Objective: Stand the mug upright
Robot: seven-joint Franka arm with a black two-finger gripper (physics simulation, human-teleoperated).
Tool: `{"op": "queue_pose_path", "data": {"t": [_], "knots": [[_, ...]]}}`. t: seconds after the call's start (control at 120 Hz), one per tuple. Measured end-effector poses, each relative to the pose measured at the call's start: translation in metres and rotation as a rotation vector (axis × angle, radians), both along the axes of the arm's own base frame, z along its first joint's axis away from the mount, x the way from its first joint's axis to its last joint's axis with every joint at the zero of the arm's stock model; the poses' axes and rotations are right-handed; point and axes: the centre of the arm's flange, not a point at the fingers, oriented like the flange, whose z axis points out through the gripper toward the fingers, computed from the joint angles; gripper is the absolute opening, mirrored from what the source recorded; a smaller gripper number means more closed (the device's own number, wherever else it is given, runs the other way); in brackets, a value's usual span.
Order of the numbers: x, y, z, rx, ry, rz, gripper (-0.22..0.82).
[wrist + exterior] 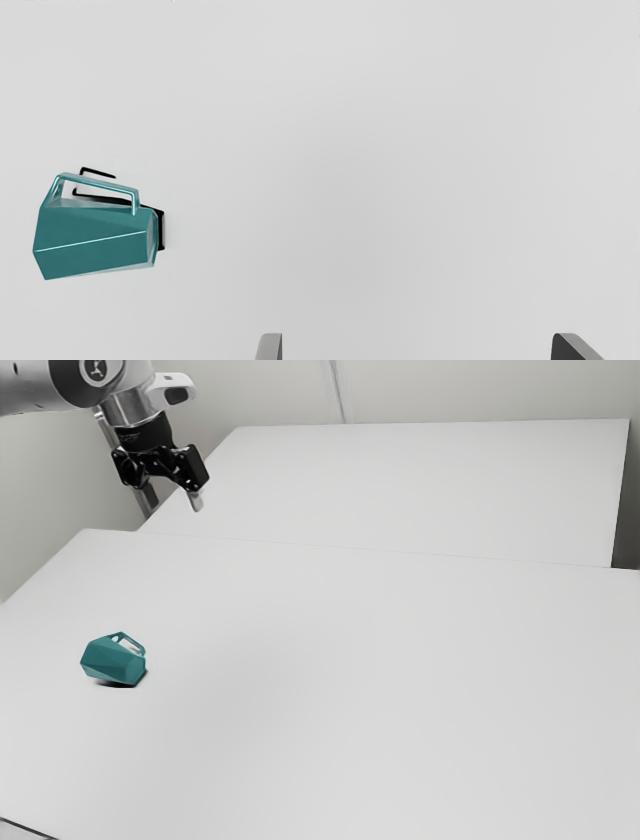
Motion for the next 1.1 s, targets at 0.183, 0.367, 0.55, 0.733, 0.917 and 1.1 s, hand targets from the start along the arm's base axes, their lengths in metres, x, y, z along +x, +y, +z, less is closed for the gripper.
{"op": "queue_pose_path", "data": {"t": [0.183,0.367,0.55,0.733,0.917,1.1], "knots": [[-0.001,0.002,0.002,-0.002,-0.003,0.001,0.59],[-0.006,0.033,0.001,-0.006,0.001,0.054,0.59],[-0.013,0.077,-0.003,-0.01,0.014,0.121,0.59],[-0.03,0.117,-0.013,-0.019,0.035,0.172,0.59],[-0.053,0.156,-0.024,-0.037,0.038,0.201,0.59],[-0.067,0.202,-0.043,-0.109,-0.025,0.177,0.59]]}}
